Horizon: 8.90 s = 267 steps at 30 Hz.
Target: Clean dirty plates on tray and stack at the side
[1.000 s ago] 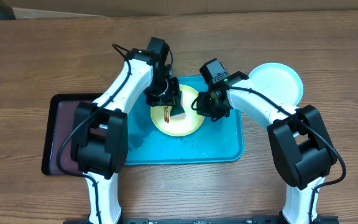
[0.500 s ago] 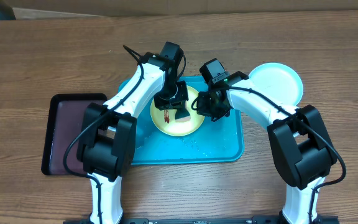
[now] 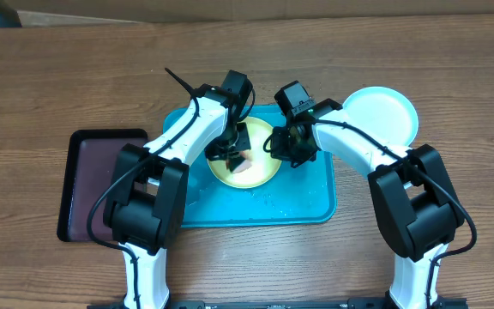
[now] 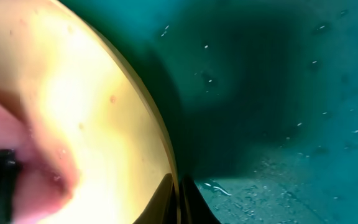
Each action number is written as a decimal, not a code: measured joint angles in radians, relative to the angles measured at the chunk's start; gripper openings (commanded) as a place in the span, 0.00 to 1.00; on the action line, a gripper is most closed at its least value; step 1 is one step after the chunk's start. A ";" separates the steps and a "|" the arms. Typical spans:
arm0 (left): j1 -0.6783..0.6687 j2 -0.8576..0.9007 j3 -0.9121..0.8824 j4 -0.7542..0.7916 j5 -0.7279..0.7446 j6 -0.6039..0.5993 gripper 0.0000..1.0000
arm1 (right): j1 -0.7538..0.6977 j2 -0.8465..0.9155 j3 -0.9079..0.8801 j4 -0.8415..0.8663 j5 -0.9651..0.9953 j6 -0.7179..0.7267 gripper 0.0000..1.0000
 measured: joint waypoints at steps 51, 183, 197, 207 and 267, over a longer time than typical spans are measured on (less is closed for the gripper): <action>0.031 0.030 0.219 -0.250 -0.268 0.061 0.04 | 0.002 0.002 0.001 0.020 0.014 -0.021 0.04; 0.661 -0.153 -0.037 -0.239 0.113 -0.007 0.04 | 0.166 -0.362 0.010 0.044 0.371 -0.187 0.04; 0.661 -0.154 -0.243 -0.092 0.059 -0.108 0.04 | 0.066 -0.362 0.010 -0.011 0.306 -0.186 0.04; 0.704 -0.204 0.120 -0.290 0.029 -0.065 0.05 | 0.029 -0.474 0.010 -0.009 0.321 -0.186 0.04; 0.705 -0.289 0.192 -0.286 0.038 -0.036 1.00 | 0.188 -0.530 -0.026 0.106 0.919 -0.397 0.04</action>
